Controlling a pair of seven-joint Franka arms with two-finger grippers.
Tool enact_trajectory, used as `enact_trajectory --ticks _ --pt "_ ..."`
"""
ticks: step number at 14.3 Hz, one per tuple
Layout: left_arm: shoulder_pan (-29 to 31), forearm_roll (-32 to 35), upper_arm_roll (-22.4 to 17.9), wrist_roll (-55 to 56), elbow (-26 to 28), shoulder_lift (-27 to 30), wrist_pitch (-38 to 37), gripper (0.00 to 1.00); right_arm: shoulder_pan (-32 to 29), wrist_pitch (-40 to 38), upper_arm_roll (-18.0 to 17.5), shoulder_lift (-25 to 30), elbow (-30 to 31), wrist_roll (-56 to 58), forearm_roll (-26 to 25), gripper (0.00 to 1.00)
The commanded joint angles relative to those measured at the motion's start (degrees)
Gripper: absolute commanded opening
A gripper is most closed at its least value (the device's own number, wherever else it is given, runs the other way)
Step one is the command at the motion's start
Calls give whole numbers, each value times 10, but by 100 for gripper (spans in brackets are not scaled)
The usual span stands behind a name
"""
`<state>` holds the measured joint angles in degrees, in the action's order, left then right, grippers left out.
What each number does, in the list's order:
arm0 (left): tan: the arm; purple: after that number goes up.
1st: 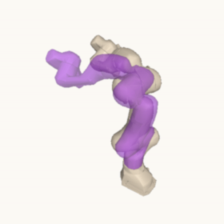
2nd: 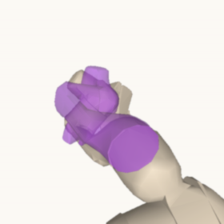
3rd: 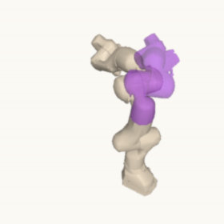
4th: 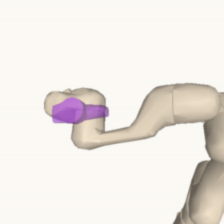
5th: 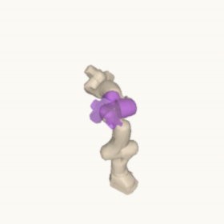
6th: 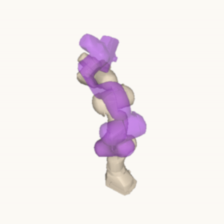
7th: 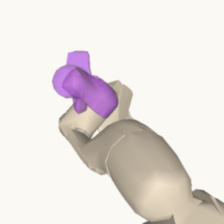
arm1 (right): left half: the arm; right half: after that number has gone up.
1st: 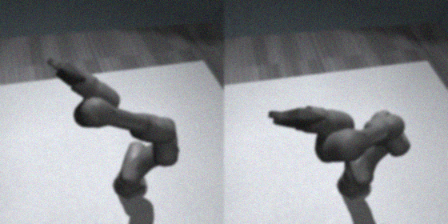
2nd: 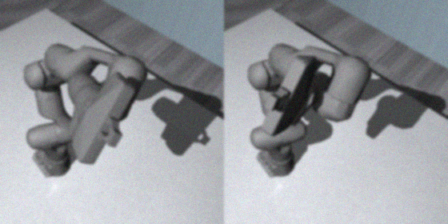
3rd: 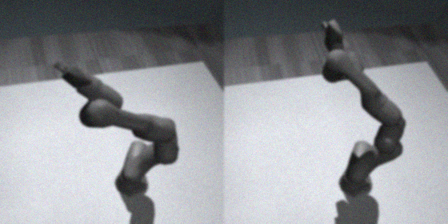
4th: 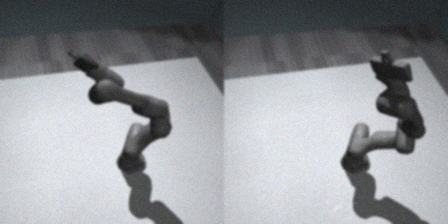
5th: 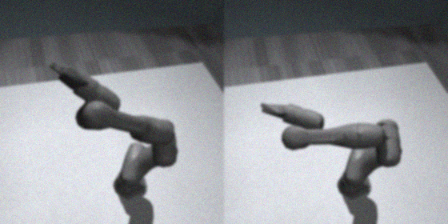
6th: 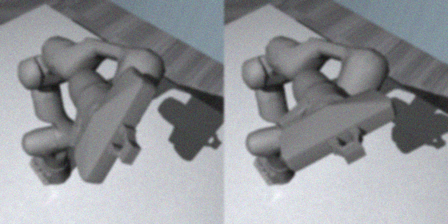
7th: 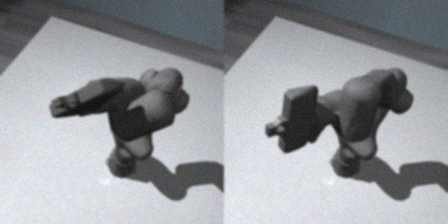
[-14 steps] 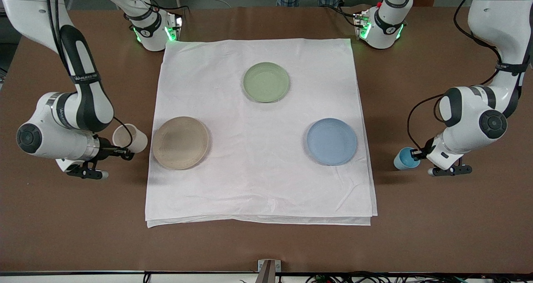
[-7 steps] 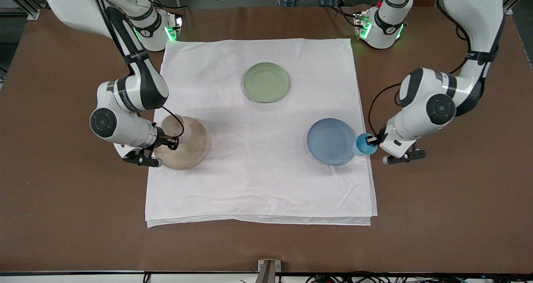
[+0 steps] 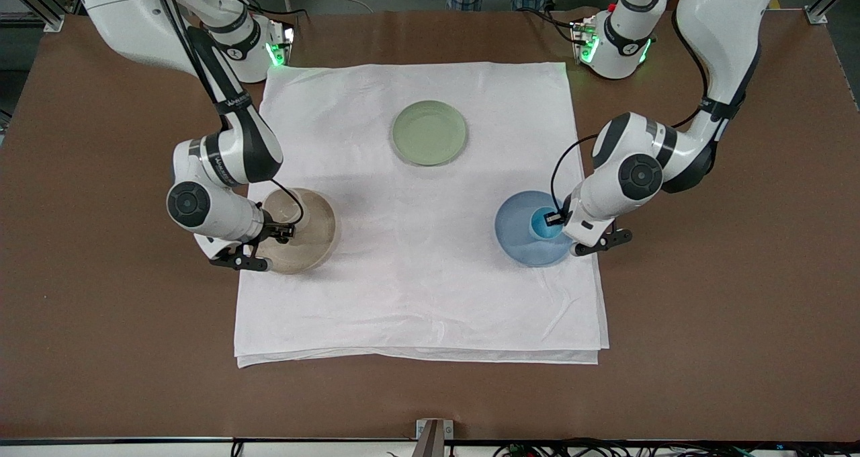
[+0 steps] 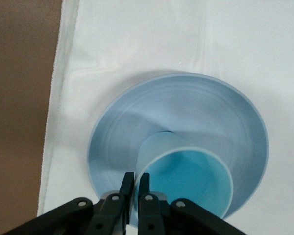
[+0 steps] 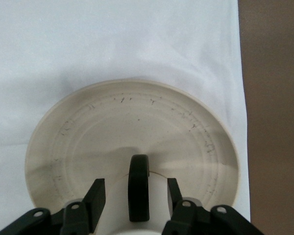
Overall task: Place blue cup in blue plate and white mug in gray plate
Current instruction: 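Carry the mug onto the beige plate while the left gripper carries the cup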
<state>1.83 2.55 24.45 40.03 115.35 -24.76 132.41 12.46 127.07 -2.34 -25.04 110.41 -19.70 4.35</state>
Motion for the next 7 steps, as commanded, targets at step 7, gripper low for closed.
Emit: enact_trajectory --ticks 7 --pt "33 12 -5 17 -130 75 -135 100 -75 -256 6 46 -178 92 -13 100"
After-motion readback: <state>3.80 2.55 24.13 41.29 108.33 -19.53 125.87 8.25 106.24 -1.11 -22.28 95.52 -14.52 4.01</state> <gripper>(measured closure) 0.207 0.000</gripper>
